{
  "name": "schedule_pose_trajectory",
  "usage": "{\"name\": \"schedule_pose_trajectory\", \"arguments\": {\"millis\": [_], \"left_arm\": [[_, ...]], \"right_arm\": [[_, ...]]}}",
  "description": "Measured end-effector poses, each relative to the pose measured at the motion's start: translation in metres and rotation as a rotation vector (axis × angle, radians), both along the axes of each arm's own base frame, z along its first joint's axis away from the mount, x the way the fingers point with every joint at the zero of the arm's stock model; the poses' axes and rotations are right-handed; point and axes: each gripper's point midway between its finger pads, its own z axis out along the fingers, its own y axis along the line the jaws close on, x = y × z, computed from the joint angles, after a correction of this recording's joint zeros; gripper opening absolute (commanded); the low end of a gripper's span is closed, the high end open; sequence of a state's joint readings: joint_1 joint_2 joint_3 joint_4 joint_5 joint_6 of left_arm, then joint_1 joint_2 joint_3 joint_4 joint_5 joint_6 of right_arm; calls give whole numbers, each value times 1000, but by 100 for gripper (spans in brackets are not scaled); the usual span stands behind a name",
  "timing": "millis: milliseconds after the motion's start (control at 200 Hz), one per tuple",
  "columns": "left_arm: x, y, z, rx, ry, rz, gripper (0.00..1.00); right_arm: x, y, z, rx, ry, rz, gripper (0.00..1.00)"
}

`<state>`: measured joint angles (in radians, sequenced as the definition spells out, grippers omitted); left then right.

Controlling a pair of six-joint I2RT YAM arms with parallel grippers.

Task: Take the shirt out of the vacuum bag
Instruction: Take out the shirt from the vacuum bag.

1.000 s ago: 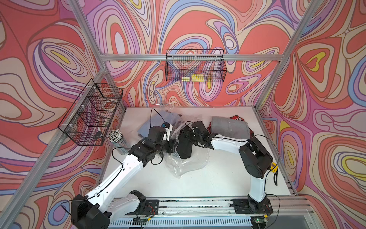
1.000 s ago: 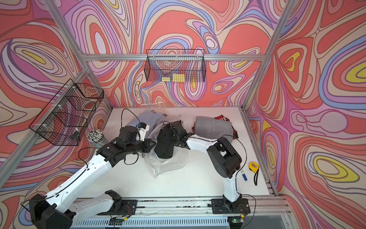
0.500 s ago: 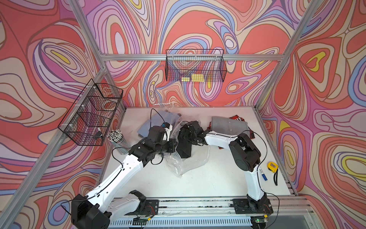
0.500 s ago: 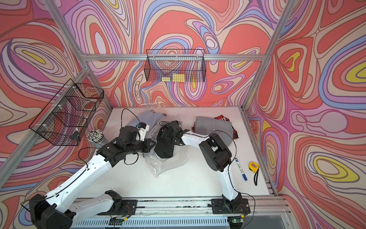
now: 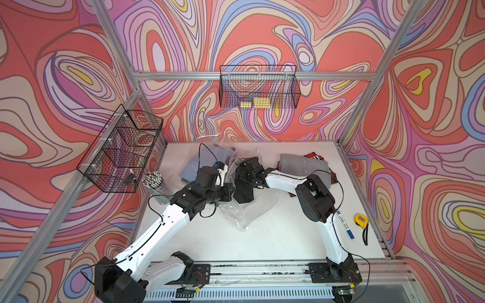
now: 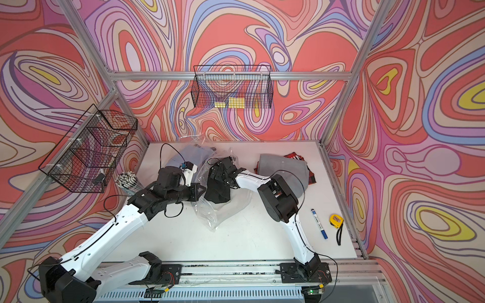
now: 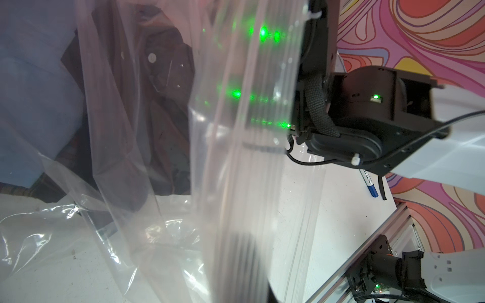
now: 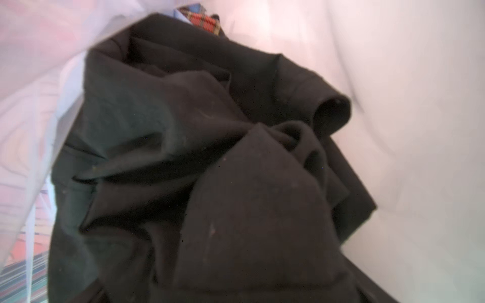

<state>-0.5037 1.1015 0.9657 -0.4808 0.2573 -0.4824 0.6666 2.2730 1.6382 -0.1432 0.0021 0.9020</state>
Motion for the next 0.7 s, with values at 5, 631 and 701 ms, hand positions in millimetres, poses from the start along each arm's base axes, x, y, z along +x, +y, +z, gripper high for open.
{"name": "schedule_pose_trajectory", "arguments": {"millis": [5, 631, 701], "left_arm": [[0, 0, 0, 0, 0, 0, 0], [0, -1, 0, -3, 0, -3, 0], [0, -1, 0, -4, 0, -3, 0]], "right_arm": [[0, 0, 0, 2, -3, 0, 98], [24, 14, -2, 420, -164, 8, 55], [23, 14, -7, 441, -153, 8, 51]]}}
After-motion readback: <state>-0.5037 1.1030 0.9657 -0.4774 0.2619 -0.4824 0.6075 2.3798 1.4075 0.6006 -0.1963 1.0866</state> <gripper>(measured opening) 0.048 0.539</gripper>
